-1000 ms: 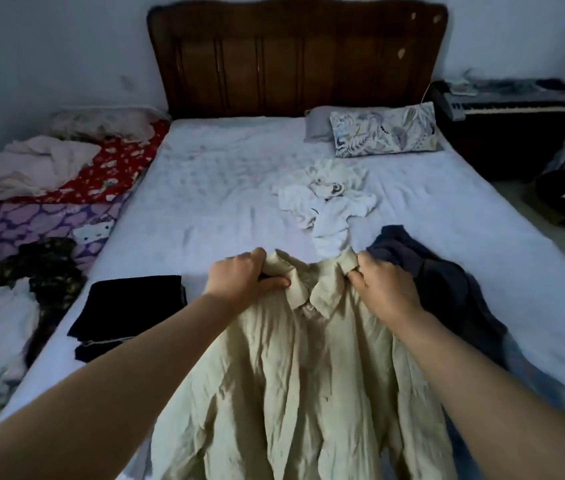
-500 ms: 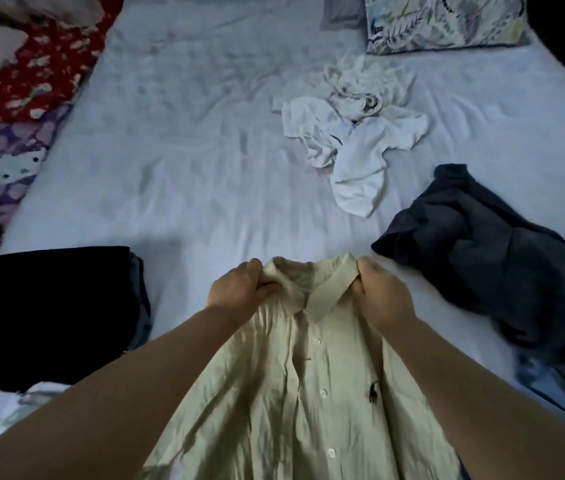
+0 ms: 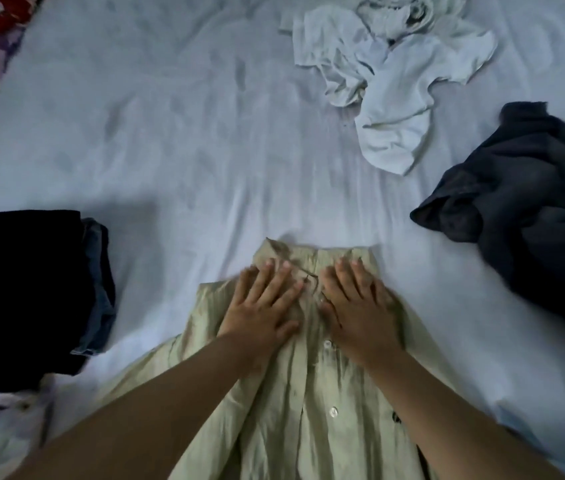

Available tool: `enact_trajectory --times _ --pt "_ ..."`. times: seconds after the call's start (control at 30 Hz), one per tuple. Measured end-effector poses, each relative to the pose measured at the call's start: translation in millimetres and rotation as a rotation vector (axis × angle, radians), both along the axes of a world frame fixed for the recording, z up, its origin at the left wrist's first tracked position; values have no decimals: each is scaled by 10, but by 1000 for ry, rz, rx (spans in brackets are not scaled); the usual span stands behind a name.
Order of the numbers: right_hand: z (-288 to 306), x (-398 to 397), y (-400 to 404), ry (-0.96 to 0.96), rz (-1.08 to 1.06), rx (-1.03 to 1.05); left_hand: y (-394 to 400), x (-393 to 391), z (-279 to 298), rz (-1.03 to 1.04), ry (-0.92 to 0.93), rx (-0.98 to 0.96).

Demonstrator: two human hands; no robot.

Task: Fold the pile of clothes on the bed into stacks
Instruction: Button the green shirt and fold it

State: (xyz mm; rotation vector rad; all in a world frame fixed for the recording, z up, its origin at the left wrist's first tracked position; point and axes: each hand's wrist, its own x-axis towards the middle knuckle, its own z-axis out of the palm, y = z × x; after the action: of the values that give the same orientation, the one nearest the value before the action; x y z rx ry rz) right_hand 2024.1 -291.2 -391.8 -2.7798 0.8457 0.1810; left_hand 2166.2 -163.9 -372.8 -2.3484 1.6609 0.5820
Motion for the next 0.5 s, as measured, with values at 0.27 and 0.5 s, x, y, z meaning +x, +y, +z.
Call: enact_trajectory --times 0.27,0.5 --pt "0 8 -72 -210 -54 158 -14 100 -100 90 110 -254" --pt "-141 19 -50 -461 -66 143 -383 52 -178 39 146 -546"
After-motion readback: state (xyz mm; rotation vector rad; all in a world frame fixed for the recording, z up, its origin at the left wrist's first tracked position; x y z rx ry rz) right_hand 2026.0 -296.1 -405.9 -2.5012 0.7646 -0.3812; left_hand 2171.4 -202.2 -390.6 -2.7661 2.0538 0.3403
